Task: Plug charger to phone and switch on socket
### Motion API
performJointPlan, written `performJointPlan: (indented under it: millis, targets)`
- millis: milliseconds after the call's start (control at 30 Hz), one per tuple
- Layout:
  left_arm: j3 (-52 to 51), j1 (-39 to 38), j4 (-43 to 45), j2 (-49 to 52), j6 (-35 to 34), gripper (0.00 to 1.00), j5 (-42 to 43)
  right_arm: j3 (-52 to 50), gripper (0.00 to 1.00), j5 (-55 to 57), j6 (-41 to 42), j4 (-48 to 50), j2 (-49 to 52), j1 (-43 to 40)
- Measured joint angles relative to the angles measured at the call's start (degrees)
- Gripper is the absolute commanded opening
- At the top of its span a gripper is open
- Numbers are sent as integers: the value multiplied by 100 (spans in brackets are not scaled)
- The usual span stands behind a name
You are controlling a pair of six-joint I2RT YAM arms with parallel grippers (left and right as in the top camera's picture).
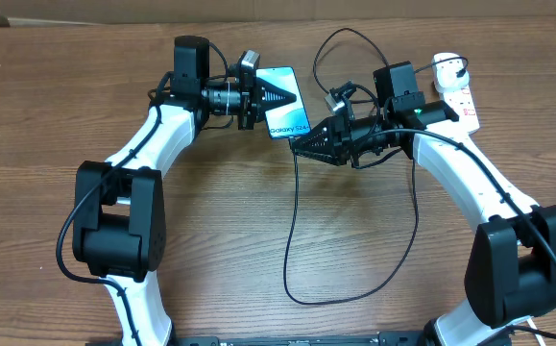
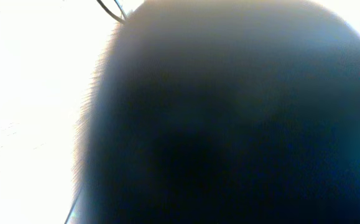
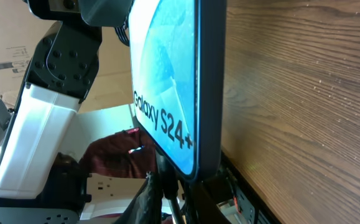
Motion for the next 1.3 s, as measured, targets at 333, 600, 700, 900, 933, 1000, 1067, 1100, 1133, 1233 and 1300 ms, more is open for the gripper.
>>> performJointPlan:
  millis: [333, 600, 700, 900, 933, 1000, 1067, 1100, 1133, 1233, 1300]
  targets:
    - [0, 0, 0, 0, 2, 4, 42, 0, 12, -15, 0, 0, 0, 0]
    - [0, 0, 0, 0, 2, 4, 72, 0, 11, -15, 0, 2, 0, 0]
    - [0, 0, 0, 0, 13, 4, 87, 0, 11, -17, -4, 0, 0, 0]
    - [0, 0, 0, 0, 20, 4, 87, 0, 12, -17, 0, 4, 0, 0]
    - [0, 0, 0, 0, 20, 4, 87, 0, 12, -15, 2, 2, 0, 0]
    - [0, 0, 0, 0, 20, 4, 87, 0, 12, -15, -2, 2, 0, 0]
    - [0, 0, 0, 0, 20, 5, 87, 0, 15, -17, 4, 11, 0, 0]
    - [0, 0, 0, 0, 20, 4, 87, 0, 16, -17, 11, 33, 0, 0]
    - [0, 0, 0, 0, 20, 4, 90, 0, 16, -15, 22, 48, 0, 0]
    - [0, 0, 0, 0, 20, 4, 90, 0, 16, -17, 17, 63, 0, 0]
    - [0, 0, 0, 0, 20, 4, 90, 0, 15, -17, 15, 68, 0, 0]
